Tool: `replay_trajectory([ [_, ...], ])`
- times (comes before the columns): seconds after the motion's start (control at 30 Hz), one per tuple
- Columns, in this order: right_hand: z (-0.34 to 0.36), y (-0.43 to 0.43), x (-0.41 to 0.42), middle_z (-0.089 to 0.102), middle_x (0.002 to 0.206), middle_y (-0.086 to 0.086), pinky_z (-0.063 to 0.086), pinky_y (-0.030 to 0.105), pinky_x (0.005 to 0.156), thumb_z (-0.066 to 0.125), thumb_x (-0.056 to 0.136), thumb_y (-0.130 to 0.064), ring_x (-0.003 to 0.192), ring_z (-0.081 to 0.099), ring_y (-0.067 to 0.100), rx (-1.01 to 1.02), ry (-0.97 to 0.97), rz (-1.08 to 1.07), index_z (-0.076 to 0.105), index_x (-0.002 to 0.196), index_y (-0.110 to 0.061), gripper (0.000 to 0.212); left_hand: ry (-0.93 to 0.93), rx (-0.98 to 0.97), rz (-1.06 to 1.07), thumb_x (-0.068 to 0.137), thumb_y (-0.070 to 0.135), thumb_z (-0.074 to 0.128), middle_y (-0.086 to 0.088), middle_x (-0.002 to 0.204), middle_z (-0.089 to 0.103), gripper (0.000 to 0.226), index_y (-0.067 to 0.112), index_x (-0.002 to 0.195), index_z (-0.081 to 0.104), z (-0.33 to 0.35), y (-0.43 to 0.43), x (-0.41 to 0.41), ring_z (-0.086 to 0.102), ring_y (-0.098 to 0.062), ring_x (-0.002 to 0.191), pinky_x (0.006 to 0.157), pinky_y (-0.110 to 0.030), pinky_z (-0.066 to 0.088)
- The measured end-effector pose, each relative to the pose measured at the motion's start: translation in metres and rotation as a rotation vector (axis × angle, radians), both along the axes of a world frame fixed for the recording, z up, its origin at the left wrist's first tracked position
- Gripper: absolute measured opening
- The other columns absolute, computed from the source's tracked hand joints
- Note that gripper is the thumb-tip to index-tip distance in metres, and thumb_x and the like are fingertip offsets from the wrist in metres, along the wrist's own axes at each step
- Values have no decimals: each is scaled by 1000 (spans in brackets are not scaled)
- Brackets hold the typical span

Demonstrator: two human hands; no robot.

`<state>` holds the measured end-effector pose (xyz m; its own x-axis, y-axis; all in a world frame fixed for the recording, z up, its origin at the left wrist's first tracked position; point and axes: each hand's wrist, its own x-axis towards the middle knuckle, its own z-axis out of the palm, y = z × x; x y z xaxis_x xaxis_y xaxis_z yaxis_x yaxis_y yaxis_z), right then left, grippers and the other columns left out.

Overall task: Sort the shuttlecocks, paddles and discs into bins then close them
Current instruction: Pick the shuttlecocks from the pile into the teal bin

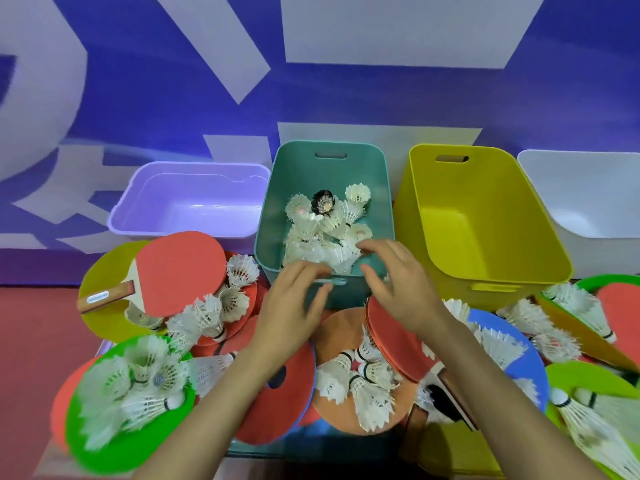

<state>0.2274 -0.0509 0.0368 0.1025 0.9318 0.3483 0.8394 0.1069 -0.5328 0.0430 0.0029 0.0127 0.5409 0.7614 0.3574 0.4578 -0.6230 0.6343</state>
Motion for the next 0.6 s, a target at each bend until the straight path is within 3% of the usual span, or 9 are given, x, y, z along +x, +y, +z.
replay_trajectory([
  [0.23,-31,-41,4,59,99,-2,42,26,86,56,89,-22,97,51,16,-88,-125,135,58,103,-14,16,244,-81,-143,76,40,54,4,90,58,27,21,93,62,-37,-25,-12,50,-18,86,78,-34,42],
  [0.4,-55,-54,6,57,103,1,43,35,93,67,79,-35,109,51,24,-201,-328,211,60,92,-15,25,463,-141,-286,64,58,60,9,107,58,47,30,101,65,-51,-35,-22,49,-19,105,86,-37,40],
  [0.5,-67,-58,0,60,110,9,45,43,95,80,65,-26,116,53,33,-264,-412,180,61,88,-12,32,577,-101,-299,65,49,66,8,117,54,48,28,108,65,-55,-38,-19,42,-19,113,89,-32,33],
  [0.6,-73,-58,-7,61,113,15,45,45,94,84,56,-21,116,54,37,-283,-467,122,63,86,-9,38,596,-53,-226,74,28,67,4,117,55,32,25,106,66,-60,-41,-13,43,-22,114,88,-28,30],
])
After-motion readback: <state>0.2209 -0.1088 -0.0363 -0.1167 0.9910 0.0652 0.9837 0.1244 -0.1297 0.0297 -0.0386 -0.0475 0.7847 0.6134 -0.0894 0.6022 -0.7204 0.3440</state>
